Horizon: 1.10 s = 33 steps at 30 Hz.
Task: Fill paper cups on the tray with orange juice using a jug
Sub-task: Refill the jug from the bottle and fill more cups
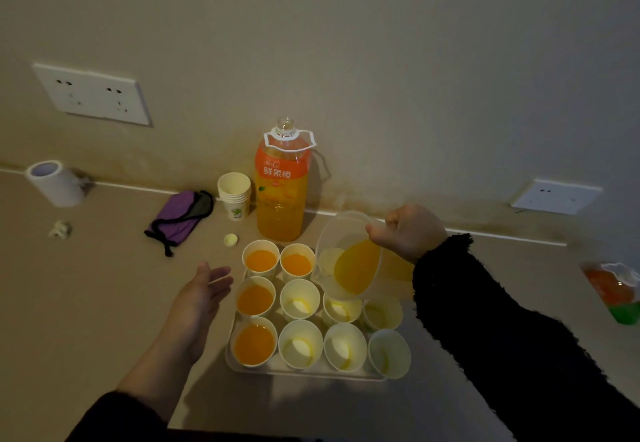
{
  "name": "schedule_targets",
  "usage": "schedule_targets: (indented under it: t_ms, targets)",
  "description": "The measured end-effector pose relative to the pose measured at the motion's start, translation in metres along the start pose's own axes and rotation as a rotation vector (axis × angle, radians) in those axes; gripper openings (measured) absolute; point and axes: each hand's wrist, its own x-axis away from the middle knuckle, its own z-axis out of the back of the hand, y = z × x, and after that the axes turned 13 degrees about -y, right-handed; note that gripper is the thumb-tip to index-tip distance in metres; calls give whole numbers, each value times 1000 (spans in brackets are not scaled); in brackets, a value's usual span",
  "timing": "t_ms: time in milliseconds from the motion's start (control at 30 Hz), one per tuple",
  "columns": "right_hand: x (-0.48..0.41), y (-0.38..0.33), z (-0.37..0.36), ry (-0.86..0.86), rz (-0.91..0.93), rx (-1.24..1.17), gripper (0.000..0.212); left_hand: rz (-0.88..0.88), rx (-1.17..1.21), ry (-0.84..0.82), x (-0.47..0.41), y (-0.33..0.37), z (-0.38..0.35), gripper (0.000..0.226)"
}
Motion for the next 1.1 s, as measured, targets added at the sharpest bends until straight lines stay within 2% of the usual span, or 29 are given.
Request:
schedule_targets:
  t_ms: [367,1100]
  targets:
    - [2,-5,0,0,-46,58,56,0,-7,-9,-4,4,-11,52]
    - [-4,-5,0,-19,20,185,61,10,-2,-10,-14,1,-26,48]
